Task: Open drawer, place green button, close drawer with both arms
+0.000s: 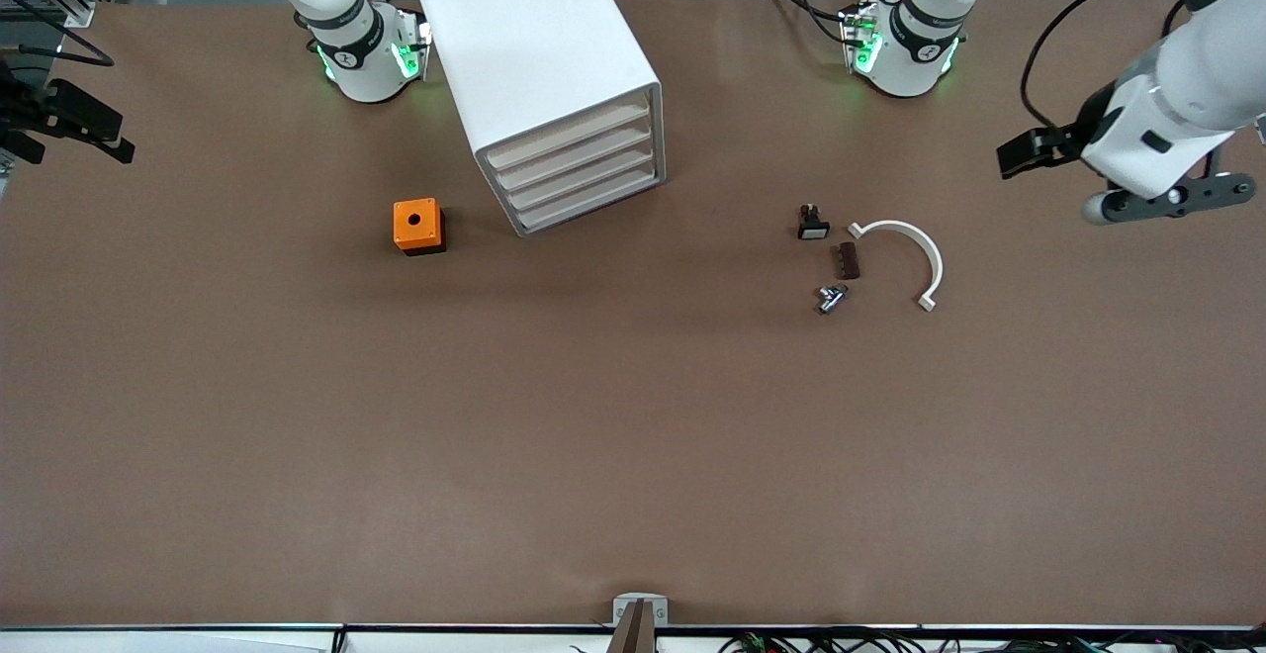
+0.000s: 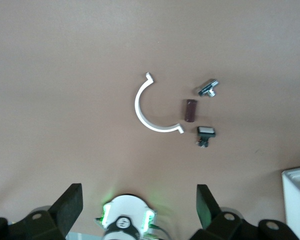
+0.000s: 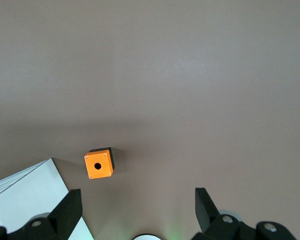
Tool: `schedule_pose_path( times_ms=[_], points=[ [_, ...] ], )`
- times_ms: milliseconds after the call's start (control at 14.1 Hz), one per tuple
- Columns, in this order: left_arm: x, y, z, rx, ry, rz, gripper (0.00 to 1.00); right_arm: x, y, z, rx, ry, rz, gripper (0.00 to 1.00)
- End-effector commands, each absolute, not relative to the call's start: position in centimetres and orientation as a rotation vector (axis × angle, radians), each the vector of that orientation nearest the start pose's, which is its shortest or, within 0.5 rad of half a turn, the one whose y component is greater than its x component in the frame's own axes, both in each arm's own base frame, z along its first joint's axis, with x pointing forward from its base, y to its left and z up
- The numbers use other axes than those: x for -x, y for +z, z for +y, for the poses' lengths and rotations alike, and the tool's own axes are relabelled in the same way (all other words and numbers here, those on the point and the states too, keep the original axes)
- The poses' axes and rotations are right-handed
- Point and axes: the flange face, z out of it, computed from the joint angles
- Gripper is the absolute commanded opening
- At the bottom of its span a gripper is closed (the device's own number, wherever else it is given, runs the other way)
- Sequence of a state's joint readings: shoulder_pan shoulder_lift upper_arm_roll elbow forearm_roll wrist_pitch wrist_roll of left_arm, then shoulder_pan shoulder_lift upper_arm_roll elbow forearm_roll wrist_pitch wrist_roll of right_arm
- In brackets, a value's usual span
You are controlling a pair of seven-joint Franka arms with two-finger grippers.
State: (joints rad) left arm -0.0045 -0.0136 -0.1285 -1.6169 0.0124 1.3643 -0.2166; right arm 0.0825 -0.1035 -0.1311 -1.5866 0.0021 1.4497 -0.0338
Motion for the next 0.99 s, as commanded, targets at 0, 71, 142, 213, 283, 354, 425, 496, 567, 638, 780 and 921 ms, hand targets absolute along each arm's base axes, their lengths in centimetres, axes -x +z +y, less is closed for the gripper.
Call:
schedule_pose_path(
  times_ms=[0, 71, 142, 213, 283, 354, 425, 496, 567, 638, 780, 921],
  points=[
    [-50.3, 59.5, -2.9, 3.073, 0.341, -0.069, 1.00, -49.9, 66.4, -3.1, 3.123, 0.046, 0.010, 1.00],
    [-49.9, 59.5, -2.0, 3.086, 0.318, -0.038, 1.00, -49.9, 66.4, -3.4, 3.116, 0.045, 0.021, 1.00],
    [-49.5, 59.2, -1.3, 3.096, 0.292, -0.008, 1.00, -49.9, 66.4, -3.4, 3.108, 0.047, 0.012, 1.00],
    [-49.4, 58.8, -0.7, 3.103, 0.269, 0.001, 1.00, -49.9, 66.5, -3.4, 3.108, 0.042, -0.014, 1.00],
    [-49.6, 58.7, -0.6, 3.104, 0.250, 0.020, 1.00, -49.9, 66.4, -3.4, 3.108, 0.044, -0.028, 1.00],
    [-50.1, 58.8, -0.7, 3.108, 0.213, 0.056, 1.00, -49.9, 66.5, -3.5, 3.107, 0.041, -0.028, 1.00],
    [-50.6, 59.1, -1.2, 3.109, 0.163, 0.090, 1.00, -49.9, 66.5, -3.5, 3.107, 0.041, -0.028, 1.00],
    [-51.1, 60.2, -1.7, 3.111, 0.091, 0.100, 1.00, -49.9, 66.5, -3.5, 3.107, 0.041, -0.028, 1.00],
    [-51.8, 61.0, -1.9, 3.115, 0.057, 0.078, 1.00, -49.9, 66.5, -3.4, 3.107, 0.041, -0.031, 1.00],
    [-52.4, 61.9, -2.0, 3.123, 0.026, 0.077, 1.00, -49.9, 66.5, -3.4, 3.107, 0.041, -0.031, 1.00],
    [-53.1, 63.0, -2.3, 3.128, -0.012, 0.079, 1.00, -49.9, 66.4, -3.5, 3.107, 0.044, -0.033, 1.00],
    [-53.7, 63.9, -2.7, 3.129, -0.048, 0.089, 1.00, -49.9, 66.4, -3.5, 3.108, 0.041, -0.033, 1.00]
  ],
)
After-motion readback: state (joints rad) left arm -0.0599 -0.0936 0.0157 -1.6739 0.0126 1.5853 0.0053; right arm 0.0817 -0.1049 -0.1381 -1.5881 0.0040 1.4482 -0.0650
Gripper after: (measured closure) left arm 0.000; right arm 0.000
